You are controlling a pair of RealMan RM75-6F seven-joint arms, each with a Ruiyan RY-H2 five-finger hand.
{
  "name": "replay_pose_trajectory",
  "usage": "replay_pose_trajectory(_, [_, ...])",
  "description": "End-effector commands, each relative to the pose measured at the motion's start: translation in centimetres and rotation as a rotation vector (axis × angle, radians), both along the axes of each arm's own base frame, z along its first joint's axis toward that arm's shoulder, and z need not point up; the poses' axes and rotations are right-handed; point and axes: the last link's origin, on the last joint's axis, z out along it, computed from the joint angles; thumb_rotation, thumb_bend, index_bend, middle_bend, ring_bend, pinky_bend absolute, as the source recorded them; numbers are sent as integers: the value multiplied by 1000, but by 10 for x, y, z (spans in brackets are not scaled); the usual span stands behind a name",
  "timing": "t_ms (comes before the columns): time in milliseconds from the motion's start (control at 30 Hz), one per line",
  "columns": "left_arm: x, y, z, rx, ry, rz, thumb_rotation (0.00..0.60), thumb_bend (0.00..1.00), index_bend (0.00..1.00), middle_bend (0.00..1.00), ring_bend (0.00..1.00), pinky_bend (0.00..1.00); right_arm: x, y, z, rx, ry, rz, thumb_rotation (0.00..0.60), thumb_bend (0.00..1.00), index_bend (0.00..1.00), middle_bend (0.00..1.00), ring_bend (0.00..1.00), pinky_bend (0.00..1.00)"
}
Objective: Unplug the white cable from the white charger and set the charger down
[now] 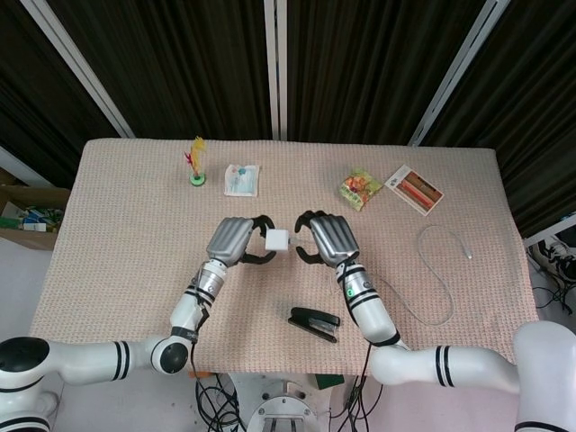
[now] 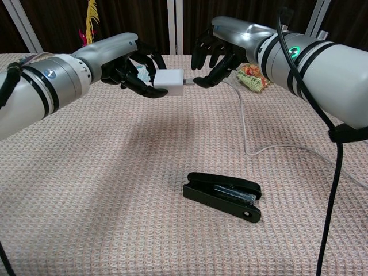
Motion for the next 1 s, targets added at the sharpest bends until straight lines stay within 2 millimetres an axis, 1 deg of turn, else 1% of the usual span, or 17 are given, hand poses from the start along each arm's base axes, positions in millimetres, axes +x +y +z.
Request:
replay_pose_trajectory(33, [2,0,0,2,-4,-4,525,380,596,571,805,993,1,-1,-2,0,1,-4,600,331,509,374,300,475])
replay_pose_trajectory(367, [9,0,0,13,3,-21,521,380,596,571,805,993,2,-1,-6,21,-15,-16,600,336,542,389,300,475])
replay_pose_trajectory(933, [13,-4,1,19,12,-42,522,380,596,569,804,992,0,-2,-7,27,-21,-31,600,353,546,404,302,475])
replay_pose_trajectory(1000, [13,-4,1,19,13,-42,524,379,596,569,804,992,0,-2,-8,29,-21,-32,600,388,573,416,306,475])
